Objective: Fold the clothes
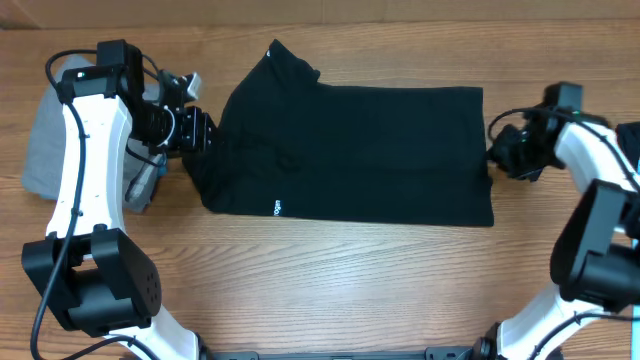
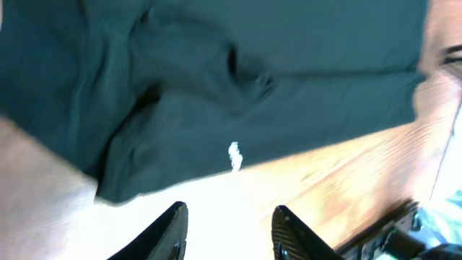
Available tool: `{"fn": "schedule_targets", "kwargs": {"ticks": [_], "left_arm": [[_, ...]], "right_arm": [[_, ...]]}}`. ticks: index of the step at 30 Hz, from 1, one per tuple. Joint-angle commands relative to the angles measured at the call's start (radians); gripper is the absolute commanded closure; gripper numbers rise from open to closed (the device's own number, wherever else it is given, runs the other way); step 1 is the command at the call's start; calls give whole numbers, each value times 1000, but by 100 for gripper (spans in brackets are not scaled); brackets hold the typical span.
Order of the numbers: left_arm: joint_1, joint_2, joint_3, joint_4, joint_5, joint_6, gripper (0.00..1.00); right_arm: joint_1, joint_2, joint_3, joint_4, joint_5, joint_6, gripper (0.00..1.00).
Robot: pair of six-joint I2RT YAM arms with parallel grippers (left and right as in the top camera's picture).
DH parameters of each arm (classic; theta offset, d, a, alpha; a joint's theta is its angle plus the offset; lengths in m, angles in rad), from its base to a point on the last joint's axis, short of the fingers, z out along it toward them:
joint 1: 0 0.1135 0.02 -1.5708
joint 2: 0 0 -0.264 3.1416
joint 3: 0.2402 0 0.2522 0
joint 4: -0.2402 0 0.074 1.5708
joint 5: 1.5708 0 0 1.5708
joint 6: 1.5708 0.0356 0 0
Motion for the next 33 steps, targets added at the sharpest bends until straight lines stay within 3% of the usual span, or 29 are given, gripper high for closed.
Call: {"fn": "schedule_targets", "kwargs": {"ticks": [1,6,11,18,25,33], "left_arm": [[-7,-30,23,-51,-154,-26,60],[-7,-30,-42,-102,-285,-127,60],[-6,-30,-225,31,-286,-219,53],[-6,-30,-446,290,-281,-425,51],[-6,-30,-525,473,-292,-486,51],[-6,-26,-586,587,-304,-533,65]], "right_arm": [[-8,-125,72,-65,-90,-13,55],[-6,-175,74,-253,-96,-13,49],[-6,-174,40,-357,-77,-31,45],[-6,-174,-64,-331,-77,-36,41],[-6,-174,-172,-275,-77,-36,40],[-7,-174,-289,-203,-85,-28,40]]}}
